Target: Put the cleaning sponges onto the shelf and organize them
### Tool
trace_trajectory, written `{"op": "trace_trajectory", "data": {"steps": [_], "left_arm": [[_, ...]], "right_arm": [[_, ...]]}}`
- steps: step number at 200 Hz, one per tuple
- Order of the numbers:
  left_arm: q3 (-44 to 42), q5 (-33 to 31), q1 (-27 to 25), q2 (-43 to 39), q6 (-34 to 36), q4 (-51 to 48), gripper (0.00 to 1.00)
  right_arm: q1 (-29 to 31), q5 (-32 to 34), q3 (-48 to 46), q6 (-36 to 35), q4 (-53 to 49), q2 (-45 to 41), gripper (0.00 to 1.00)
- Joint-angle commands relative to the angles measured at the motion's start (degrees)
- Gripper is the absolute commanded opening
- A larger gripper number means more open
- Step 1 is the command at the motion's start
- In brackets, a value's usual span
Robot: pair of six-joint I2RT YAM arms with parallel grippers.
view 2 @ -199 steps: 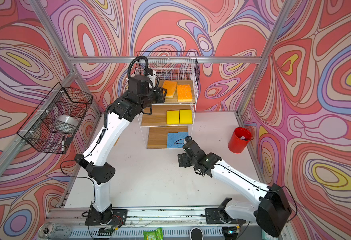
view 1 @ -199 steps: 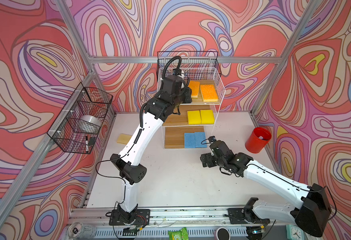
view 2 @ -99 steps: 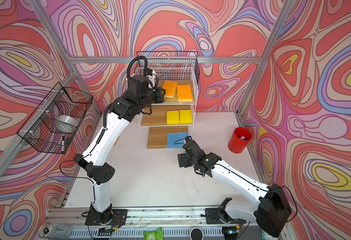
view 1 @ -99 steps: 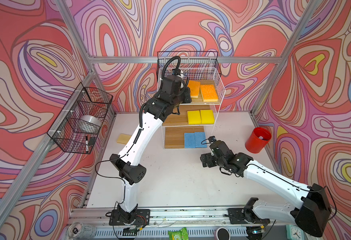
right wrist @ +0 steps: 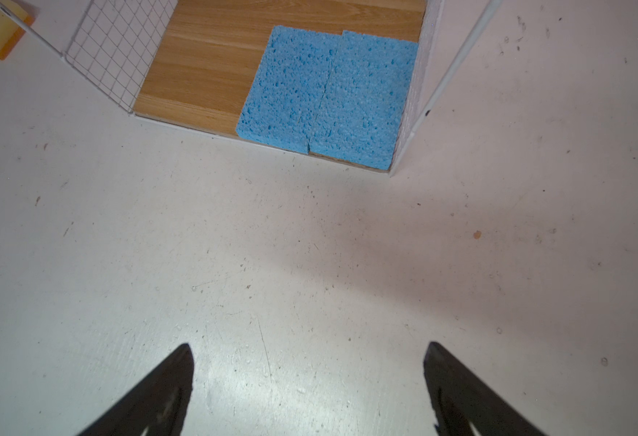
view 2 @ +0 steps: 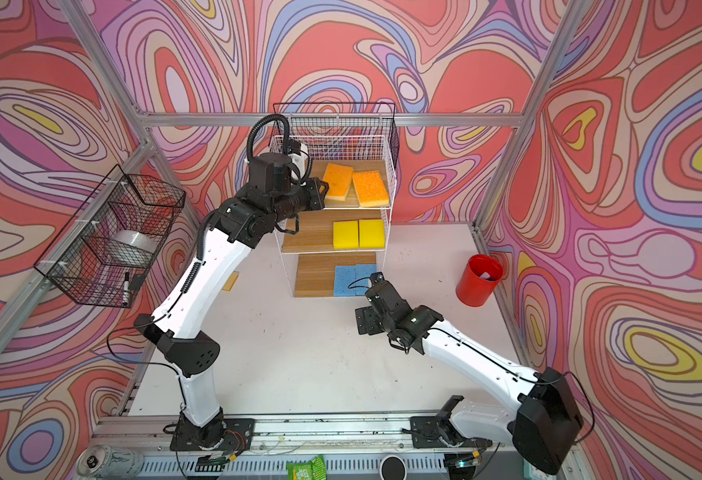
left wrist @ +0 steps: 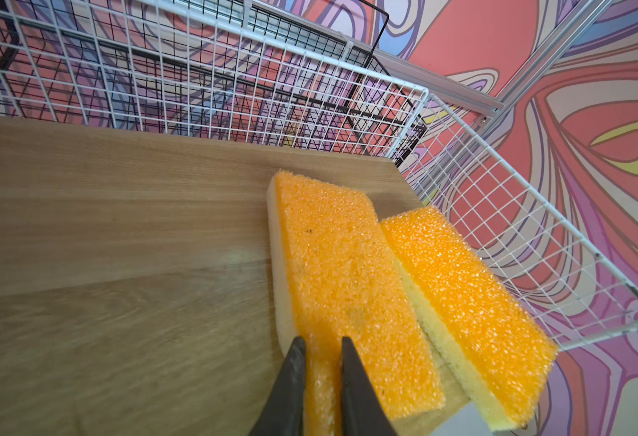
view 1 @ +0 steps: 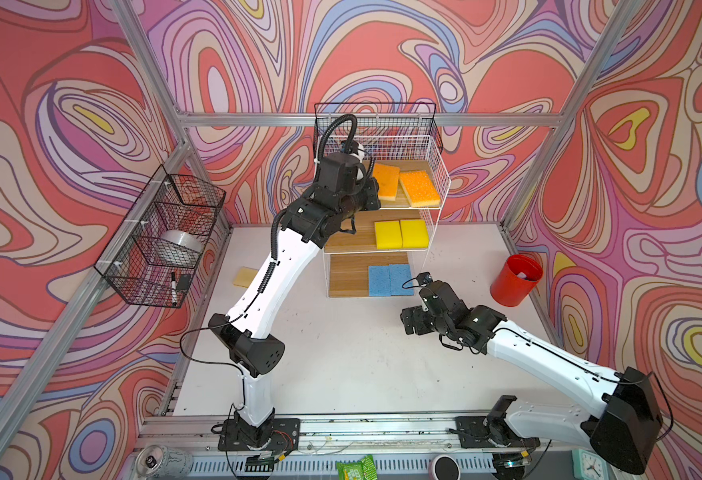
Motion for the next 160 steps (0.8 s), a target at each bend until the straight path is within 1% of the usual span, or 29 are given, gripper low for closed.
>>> {"op": "trace_trajectory", "data": {"steps": [1,37,64,86,107,142,160], "left_arm": [[-1.0,-0.8,-0.8,-1.4,-1.3,-3.1,0.18],[-1.2,-7.5,-1.1,-1.7,-2.4,-4.3,0.17],[-1.2,-11.4,-1.0,-2.2,-2.9,-5.4,0.16],[-2.8,-12.6,-1.0,-3.7,-3.1,-4.8,0.16],[-4.3,-12.3,-1.0,-4.9,-3.2,-3.8,0.16],[-4.6,-10.6,-1.0,-5.0,-3.6,-3.7,0.16],[-4.6,-10.2,-1.0,-5.0,-3.5,-3.5,0.16]], "right_arm": [[-0.3,0.4,0.6,-0.1,0.6,0.3,0.98],[-0.3,0.2,0.6,0.1,0.2,0.1,0.98],[-0.3,0.6,0.5,0.0,0.5,-1.7,0.98],[-0.3,1.1,1.1,-0.2,0.8,-3.2,0.98],[-0.3,0.7,1.6,-0.8,2.2,-5.5,0.98],[-0.3,-2.8,2.4,-2.4,6.6,-11.6,0.89],[-0.4,-4.6,4.5,-3.0,8.1,-14.8,0.79]]}}
